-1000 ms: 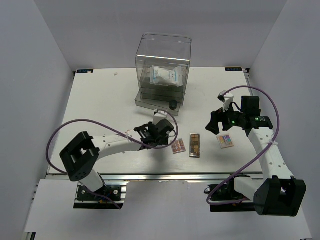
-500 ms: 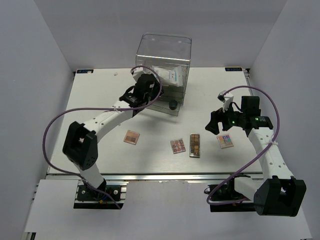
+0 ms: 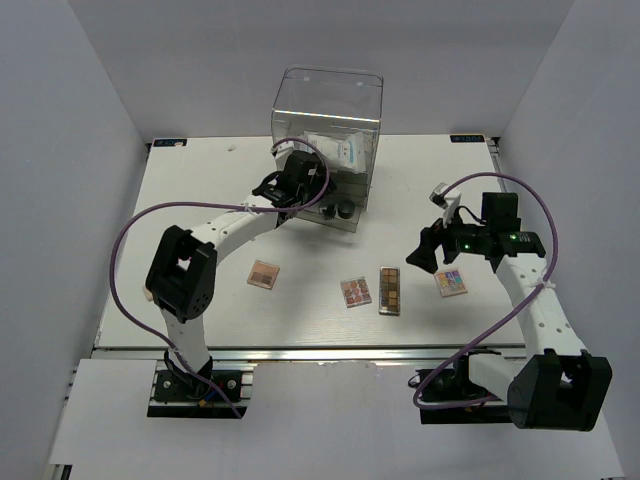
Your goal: Organize the makeup
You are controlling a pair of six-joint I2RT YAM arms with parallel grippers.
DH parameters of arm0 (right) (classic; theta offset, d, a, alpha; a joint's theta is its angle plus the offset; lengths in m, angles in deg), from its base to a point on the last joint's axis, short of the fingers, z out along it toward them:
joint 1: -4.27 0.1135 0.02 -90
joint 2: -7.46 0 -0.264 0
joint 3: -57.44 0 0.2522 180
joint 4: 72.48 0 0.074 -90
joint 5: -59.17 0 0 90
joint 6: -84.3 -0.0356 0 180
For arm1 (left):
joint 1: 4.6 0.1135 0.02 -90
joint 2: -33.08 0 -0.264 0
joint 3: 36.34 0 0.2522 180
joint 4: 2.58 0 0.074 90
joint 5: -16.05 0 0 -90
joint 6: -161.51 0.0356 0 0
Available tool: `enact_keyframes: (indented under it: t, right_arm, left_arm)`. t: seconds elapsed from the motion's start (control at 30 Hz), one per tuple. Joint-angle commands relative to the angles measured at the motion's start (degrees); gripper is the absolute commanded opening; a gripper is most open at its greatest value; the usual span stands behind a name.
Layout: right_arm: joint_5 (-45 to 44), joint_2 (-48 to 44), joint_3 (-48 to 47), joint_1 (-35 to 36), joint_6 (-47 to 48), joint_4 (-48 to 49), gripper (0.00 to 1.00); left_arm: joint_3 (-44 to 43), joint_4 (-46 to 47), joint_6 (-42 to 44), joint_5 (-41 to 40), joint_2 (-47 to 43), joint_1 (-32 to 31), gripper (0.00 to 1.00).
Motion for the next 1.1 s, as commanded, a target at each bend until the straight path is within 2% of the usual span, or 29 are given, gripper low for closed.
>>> enact_keyframes:
  t: [0.0,0.1,0.13,0.23,0.27,0.33,0.37,0.4,0.43,0.57,0.63,0.7,0.73,0.9,1.0,1.03,1.07]
  right_arm:
    - [8.5,0.3,-1.8,0.2,9.7,-2.4,0.89]
    - [7.9,0.0,-1.7,3.7,14.4,-0.7,0.89]
    - [6.7,0.0,-1.7,6.9,15.1,0.1,0.88]
    - [0.0,0.7,-2.2,15.0,17.1,3.7,0.78]
    - [-2.1,2.1,-2.7,16.7,18.4,4.6,0.6]
    - [-5.1,4.6,-5.6,21.1,19.5,5.2,0.32]
    - [-9.0,6.0,-6.8,22.6,20.1,5.5,0.1]
    - [-11.0,9.2,-7.8,25.3,21.4,6.6,0.02]
    - [-12.8,10.9,-9.7,26.6,21.9,7.4,0.0]
    - [-22.1,21.5,-14.3,33.1,22.1,11.3,0.0]
    - [-25.2,25.2,-17.4,36.1,19.9,14.4,0.0]
    - [-29.4,33.2,-21.5,37.9,18.2,16.0,0.0]
    - [-30.3,33.2,-21.6,38.2,17.5,16.2,0.0]
    - [-37.3,44.7,-31.7,38.9,13.8,18.3,0.0]
    - [-41.8,49.5,-35.6,38.9,13.7,19.8,0.11]
    - [-45.0,51.2,-35.9,38.9,14.0,21.1,0.22]
    - [-45.7,51.8,-36.6,38.8,14.7,22.6,0.27]
  left_arm:
    - [-2.5,1.3,0.7,1.2,-3.1,0.2,0.8]
    - [-2.4,1.0,1.3,1.4,-4.3,0.2,0.83]
    - [-2.3,0.8,1.4,1.3,-4.9,0.2,0.84]
    - [-0.1,0.9,2.6,1.1,-8.6,0.2,0.84]
    - [2.3,0.9,3.6,0.9,-11.9,0.2,0.83]
    - [5.9,1.1,4.7,-0.2,-16.2,0.3,0.78]
    - [10.4,1.1,5.8,-0.7,-21.3,0.3,0.75]
    - [12.8,1.0,6.2,-1.3,-23.9,0.3,0.7]
    - [15.2,0.5,6.4,-1.9,-26.8,0.4,0.54]
    - [27.4,-1.6,5.1,-3.6,-40.5,0.7,0.25]
    - [33.8,-3.4,3.6,-3.7,-47.6,0.7,0.25]
    - [39.0,-6.0,1.2,-4.5,-53.6,0.8,0.27]
    - [40.5,-6.7,0.5,-4.9,-55.6,0.7,0.27]
    - [48.0,-10.9,-4.1,-6.7,-66.4,0.8,0.28]
    - [50.8,-12.1,-5.8,-7.1,-69.2,0.7,0.3]
    - [51.3,-12.4,-6.6,-7.1,-70.5,0.7,0.31]
    - [51.7,-12.7,-7.1,-7.1,-71.0,0.7,0.31]
